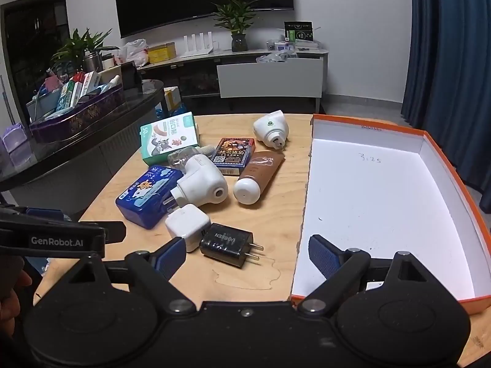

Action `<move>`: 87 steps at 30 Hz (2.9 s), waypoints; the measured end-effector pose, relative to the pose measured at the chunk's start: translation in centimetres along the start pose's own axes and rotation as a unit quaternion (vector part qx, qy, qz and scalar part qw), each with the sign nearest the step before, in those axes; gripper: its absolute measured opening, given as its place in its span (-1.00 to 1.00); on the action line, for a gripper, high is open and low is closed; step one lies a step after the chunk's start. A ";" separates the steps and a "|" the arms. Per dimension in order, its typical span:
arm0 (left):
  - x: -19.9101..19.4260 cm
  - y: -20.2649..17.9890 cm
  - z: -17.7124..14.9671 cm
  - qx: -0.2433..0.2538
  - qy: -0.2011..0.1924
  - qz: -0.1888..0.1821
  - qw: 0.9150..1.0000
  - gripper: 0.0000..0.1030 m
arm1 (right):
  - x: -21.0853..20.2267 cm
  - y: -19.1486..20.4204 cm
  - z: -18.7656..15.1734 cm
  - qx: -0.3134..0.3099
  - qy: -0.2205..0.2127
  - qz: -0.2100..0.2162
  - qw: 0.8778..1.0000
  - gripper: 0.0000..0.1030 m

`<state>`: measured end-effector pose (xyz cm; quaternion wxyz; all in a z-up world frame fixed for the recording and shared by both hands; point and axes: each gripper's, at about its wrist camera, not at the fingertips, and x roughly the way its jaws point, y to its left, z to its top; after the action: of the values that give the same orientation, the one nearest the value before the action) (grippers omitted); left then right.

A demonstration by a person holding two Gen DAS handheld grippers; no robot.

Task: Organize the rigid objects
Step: 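Move both tools toward the blue tin and black charger on the table, then grasp the blue tin with the left gripper while the right gripper grasps the black charger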

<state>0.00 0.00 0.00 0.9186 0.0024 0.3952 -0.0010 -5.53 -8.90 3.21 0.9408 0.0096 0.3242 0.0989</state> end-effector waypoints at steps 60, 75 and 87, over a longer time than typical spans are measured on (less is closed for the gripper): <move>8.6 0.7 3.9 0.043 0.009 -0.003 0.999 1.00 | 3.7 -0.2 -0.4 -0.074 0.045 0.031 0.996 0.98; 8.7 2.1 3.3 0.031 -0.016 -0.045 0.998 0.22 | 8.7 0.1 1.2 -0.175 0.088 0.096 0.976 0.97; 6.6 3.2 2.2 0.005 -0.015 -0.050 0.999 0.22 | 8.9 0.2 1.9 -0.175 0.078 0.103 0.976 -0.16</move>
<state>6.14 3.18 -3.31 0.9233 -0.0132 0.3808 -0.0488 2.49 -6.92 -0.71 0.8845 -0.1297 0.3713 0.2509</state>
